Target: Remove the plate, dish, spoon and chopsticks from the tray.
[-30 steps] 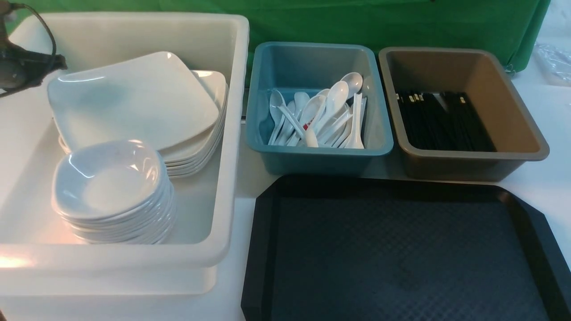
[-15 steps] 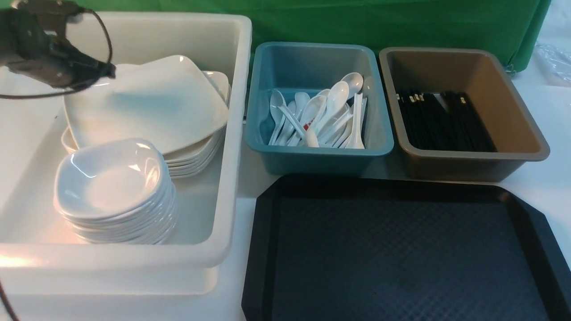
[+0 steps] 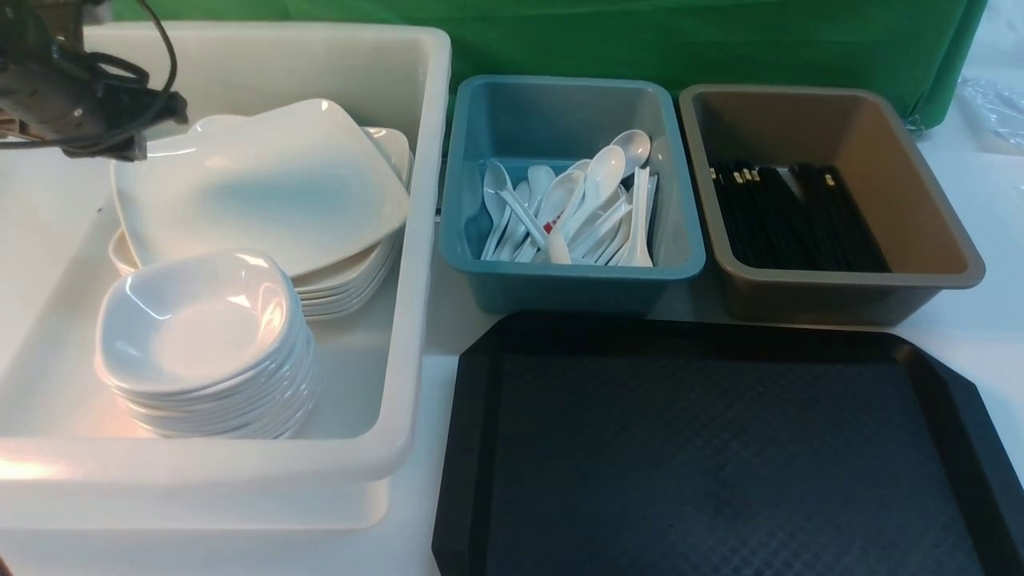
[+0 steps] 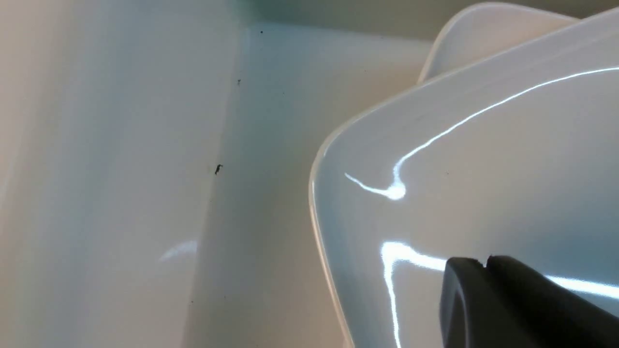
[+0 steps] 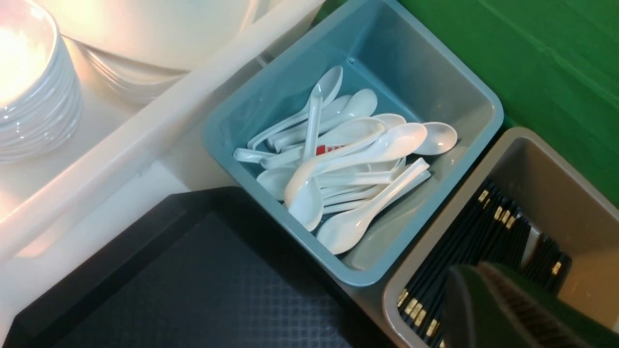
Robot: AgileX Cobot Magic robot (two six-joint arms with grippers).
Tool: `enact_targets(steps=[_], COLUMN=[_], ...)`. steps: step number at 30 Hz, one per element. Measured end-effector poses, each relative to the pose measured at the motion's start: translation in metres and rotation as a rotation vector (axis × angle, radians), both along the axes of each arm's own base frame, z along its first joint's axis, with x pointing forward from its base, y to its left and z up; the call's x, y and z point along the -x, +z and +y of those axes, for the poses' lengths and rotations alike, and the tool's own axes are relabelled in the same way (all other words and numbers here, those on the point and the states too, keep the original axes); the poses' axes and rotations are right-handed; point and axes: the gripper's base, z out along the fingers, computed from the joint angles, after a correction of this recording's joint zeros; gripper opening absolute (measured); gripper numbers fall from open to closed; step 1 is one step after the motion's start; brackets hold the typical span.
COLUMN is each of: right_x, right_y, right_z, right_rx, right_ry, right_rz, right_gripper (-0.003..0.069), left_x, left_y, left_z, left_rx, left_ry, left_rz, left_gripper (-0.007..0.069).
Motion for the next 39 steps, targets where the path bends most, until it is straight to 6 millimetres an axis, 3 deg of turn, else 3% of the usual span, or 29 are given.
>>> enact_targets(steps=[4, 8, 15, 22, 34, 39], right_x=[0.0, 0.001, 0.001, 0.001, 0.001, 0.001], right_y=[0.0, 0.0, 0.0, 0.0, 0.0, 0.0], right_z=[0.0, 0.001, 0.001, 0.001, 0.001, 0.001], right_rx=[-0.009, -0.018, -0.022, -0.023, -0.023, -0.023], right_ry=[-0.002, -0.001, -0.001, -0.001, -0.001, -0.001], right_rz=[0.005, 0.01, 0.013, 0.013, 0.013, 0.013], right_gripper=[0.0037, 0.0037, 0.0037, 0.0037, 0.0037, 0.0037], left_x=[-0.003, -0.008, -0.016, -0.021, -0.027, -0.029], left_y=[0.003, 0.003, -0.022, -0.042, -0.049, -0.061], left_z=[0.002, 0.005, 0.008, 0.01, 0.014, 0.014], left_rx=[0.024, 0.01, 0.038, 0.031, -0.017, -0.002], left_ry=[0.054, 0.089, 0.136, 0.146, 0.145, 0.153], left_rz=[-0.051, -0.106, -0.081, -0.054, -0.096, -0.073], left_gripper=[0.0039, 0.0125, 0.0398, 0.0562, 0.0545, 0.0444])
